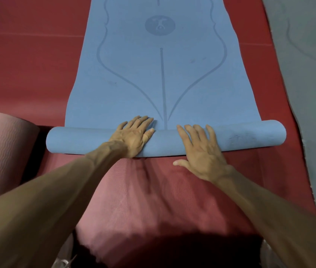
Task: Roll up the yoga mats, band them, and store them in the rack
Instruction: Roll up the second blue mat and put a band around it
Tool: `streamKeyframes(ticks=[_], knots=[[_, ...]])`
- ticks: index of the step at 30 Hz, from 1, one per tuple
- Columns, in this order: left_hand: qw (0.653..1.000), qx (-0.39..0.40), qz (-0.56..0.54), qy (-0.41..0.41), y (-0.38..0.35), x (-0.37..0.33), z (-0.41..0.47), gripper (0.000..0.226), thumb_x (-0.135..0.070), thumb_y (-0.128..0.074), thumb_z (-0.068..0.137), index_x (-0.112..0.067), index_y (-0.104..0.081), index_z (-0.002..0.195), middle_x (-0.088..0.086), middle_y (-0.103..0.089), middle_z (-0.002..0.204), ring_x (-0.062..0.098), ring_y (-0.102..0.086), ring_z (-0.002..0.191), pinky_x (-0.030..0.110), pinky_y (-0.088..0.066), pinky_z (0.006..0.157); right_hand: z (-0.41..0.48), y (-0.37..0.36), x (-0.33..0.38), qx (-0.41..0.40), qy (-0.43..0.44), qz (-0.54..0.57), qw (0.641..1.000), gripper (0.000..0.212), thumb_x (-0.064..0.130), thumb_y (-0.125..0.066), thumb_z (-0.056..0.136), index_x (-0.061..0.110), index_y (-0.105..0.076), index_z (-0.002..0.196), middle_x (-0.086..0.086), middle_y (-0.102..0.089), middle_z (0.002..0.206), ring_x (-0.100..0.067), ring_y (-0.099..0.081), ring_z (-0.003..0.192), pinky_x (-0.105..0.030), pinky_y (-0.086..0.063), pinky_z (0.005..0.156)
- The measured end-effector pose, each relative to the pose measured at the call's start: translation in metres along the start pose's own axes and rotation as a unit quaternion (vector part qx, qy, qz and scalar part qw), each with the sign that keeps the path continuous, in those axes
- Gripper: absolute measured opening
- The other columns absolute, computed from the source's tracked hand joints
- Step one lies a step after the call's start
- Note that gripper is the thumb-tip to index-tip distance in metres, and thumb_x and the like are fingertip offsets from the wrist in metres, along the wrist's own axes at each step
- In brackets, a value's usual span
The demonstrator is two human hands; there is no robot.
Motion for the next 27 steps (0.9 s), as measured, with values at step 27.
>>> streamKeyframes(ticks=[27], knots=[[0.990, -0.137, -0.026, -0.018, -0.022, -0.054, -0.092, 0.068, -0.050, -0.006, 0.091, -0.022, -0.039, 0.144, 0.009, -0.043, 0.136, 0.026, -0.037, 0.126, 0.042, -0.011, 0.113, 0.008, 0.053, 0.007, 0.260, -0.021, 0.139, 0.955, 0.079, 0.039, -0.079, 0.057, 0.018, -0.040, 0.123, 0.004, -0.055, 0.093, -0.024, -0.059, 0.092, -0.032, -0.039, 0.071]])
Point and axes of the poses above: each hand's wrist, its own z-axis towards the middle knuckle, its own y-axis out of the back of the hand, x = y × z, the point moved 1 cm from there along z, towards the middle knuckle
